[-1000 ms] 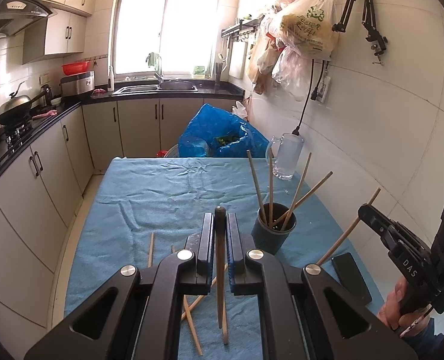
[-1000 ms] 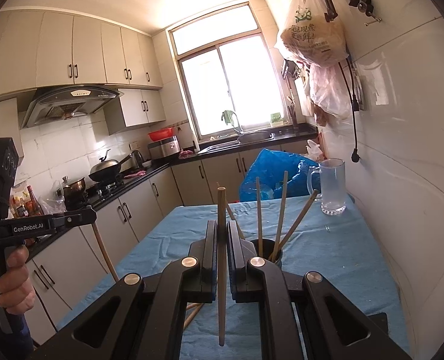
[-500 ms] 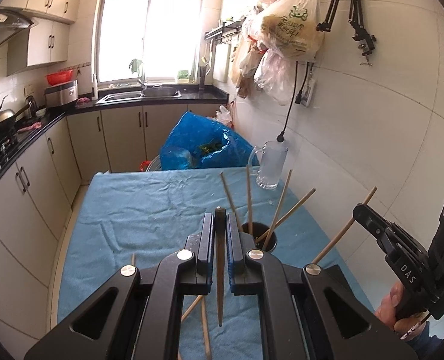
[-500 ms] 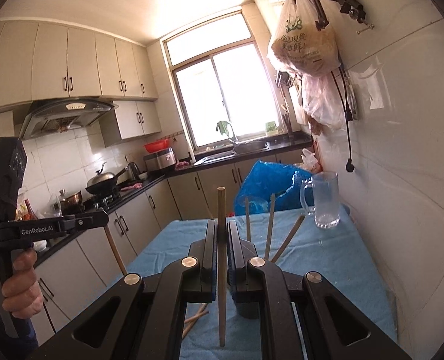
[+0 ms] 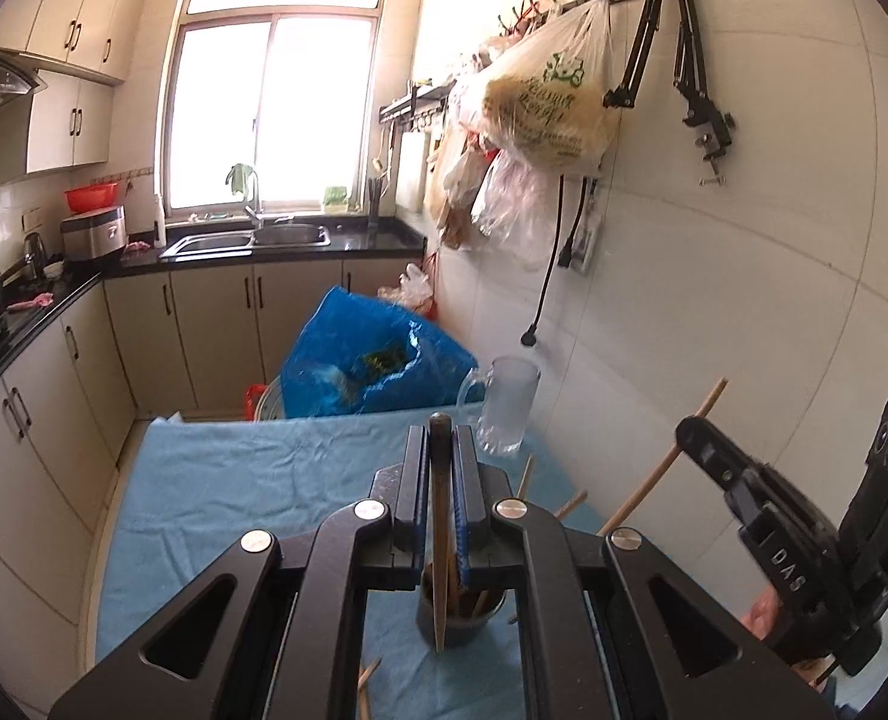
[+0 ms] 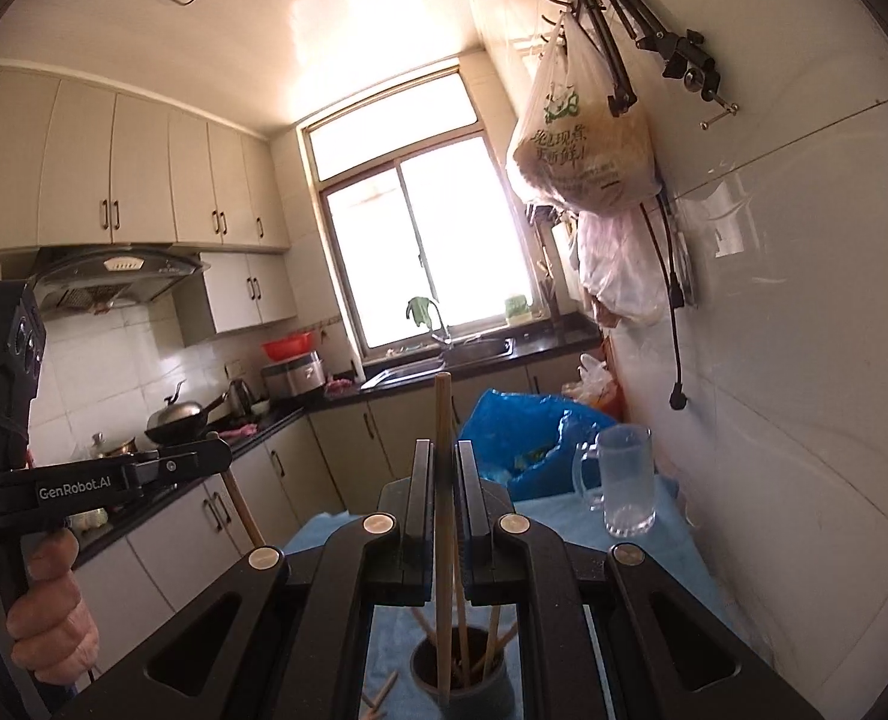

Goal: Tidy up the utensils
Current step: 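Lower the right tool's chopstick into the cup while the left tool inserts its own, then open both tools and move them back over the remaining chopsticks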

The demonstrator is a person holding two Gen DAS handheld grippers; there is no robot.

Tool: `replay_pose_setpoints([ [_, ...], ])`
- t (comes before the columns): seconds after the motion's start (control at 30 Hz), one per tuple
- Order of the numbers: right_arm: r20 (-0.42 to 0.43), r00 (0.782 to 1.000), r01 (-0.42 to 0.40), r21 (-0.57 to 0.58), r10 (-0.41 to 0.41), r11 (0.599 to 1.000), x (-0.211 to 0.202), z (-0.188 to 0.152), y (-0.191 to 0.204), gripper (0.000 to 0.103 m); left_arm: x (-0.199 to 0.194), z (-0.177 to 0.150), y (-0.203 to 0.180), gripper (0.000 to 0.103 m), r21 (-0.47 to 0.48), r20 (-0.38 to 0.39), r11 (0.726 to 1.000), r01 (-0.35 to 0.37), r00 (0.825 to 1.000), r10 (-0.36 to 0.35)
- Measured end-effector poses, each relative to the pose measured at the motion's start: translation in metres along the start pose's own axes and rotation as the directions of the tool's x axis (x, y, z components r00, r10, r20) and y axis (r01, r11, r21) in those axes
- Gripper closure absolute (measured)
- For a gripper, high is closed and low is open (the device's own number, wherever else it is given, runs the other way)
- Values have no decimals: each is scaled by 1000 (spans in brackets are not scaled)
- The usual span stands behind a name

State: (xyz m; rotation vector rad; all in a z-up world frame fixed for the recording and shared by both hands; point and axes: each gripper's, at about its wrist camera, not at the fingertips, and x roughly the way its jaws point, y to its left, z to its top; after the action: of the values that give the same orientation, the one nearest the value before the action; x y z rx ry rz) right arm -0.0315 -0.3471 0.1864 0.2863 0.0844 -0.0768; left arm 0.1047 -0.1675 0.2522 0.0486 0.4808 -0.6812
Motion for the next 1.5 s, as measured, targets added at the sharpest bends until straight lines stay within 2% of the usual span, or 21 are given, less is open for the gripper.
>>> replay_pose_setpoints([
  [0.17,-7,1000,20,4,-20,1000,23,1,-8,96,26,10,-3,96,-20,9,1000,7,1000,-7],
  [0.27,-44,999,26,12,-26,1000,40,-8,-13,96,48,2,2,96,-53,-23,998,18,1000,-19],
  [0.43,-108,993,38,11,-37,999,58,-27,-19,96,79,-15,13,96,-84,-88,996,-5,996,-2],
  [0.67,-153,987,62,16,-59,998,65,-40,-23,96,89,-24,20,96,-93,-119,995,-23,993,12],
  [0.73,-157,986,60,29,-54,998,64,-39,-26,95,87,-25,21,95,-93,-122,995,-20,992,8],
  [0.77,-154,986,67,30,-62,997,63,-38,-26,91,86,-24,21,87,-94,-123,995,-21,992,9],
  [0.8,-148,987,73,31,-67,997,61,-36,-27,79,85,-24,21,81,-97,-120,995,-22,993,10],
  [0.83,-139,988,72,35,-66,997,58,-33,-27,71,82,-24,21,73,-100,-110,995,-23,994,12],
  [0.87,-127,990,71,38,-65,997,55,-31,-27,63,77,-23,22,72,-101,-100,995,-26,995,16],
  [1.07,-33,999,44,32,-43,999,10,-14,-18,63,36,-22,33,71,-109,-49,994,-33,998,28],
  [1.2,-29,1000,-12,20,13,1000,-13,-18,-7,63,4,-34,51,68,-114,-21,991,-75,997,73],
  [1.33,-111,992,-65,4,65,998,-18,-44,5,63,-11,-57,71,68,-108,-53,986,-126,991,120],
  [1.43,-235,966,-110,-4,106,994,-7,-81,14,63,-10,-81,88,67,-119,-109,981,-156,984,143],
  [1.5,-321,940,-114,13,113,993,4,-107,17,63,-4,-100,103,67,-155,-162,974,-166,977,141],
])
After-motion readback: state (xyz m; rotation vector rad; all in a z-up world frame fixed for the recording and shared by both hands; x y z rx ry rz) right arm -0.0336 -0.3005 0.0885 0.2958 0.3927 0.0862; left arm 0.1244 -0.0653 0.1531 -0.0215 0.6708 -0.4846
